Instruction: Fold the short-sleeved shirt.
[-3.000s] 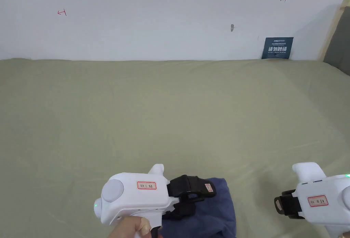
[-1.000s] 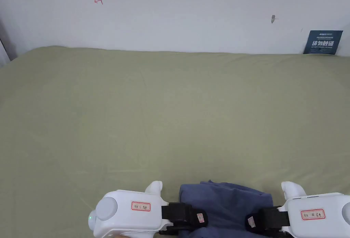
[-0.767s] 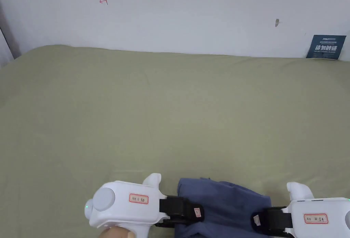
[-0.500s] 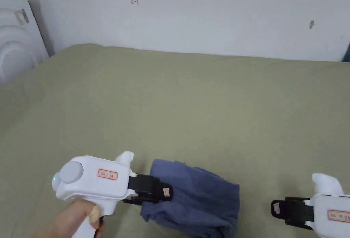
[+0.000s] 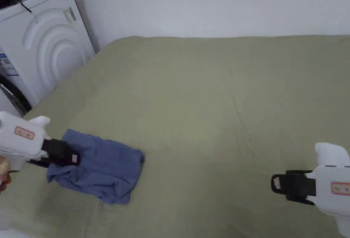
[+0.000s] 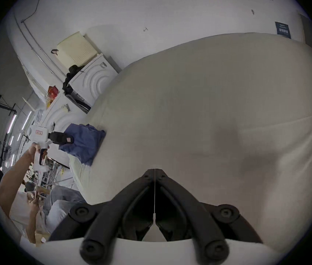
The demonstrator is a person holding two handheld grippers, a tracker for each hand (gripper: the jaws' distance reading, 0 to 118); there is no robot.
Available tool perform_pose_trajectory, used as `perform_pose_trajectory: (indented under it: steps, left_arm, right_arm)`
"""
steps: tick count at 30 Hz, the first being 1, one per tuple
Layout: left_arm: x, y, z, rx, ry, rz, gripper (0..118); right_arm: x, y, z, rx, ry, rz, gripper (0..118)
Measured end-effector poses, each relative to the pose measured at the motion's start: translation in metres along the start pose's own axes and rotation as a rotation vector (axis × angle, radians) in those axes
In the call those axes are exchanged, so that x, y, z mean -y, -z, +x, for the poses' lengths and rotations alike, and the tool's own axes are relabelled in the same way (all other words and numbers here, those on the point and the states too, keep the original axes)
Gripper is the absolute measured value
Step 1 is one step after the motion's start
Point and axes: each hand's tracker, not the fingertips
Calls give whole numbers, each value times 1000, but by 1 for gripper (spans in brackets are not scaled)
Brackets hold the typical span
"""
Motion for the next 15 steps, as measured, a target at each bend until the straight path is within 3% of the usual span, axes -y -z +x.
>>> perform_pose_trajectory:
  steps: [1,2,3,4,7,10,12,13,15]
  left_arm:
    - [-1,-2,-10,-53,-9,17,46]
    - [-1,-3,-14,-130,-33,24,79]
    - [0,-3,-19,-180,-49,48,96]
    - [1,-8,-20,-213,-67,82,97]
    - [10,-29,-24,-84,-171,201,90]
    - [19,-44,7,-54,-182,284,48]
    - [25,-48,35,-27,-128,334,34]
    - [32,-47,59,-10,-106,340,16]
    - [44,-44,99,74,-80,345,12]
  right_arm:
    - [1,3,1,2,-2,-12,0]
    - [2,6,3,5,-1,-26,0]
    - [3,7,6,7,-4,-48,0]
    - [4,8,8,11,-12,-82,0]
    - [9,-2,14,25,-22,-89,0]
    - [7,-20,28,52,-11,-74,0]
    - [5,-36,37,86,0,-43,0]
    - [3,-46,42,116,7,-27,0]
    - [0,-65,48,155,28,10,0]
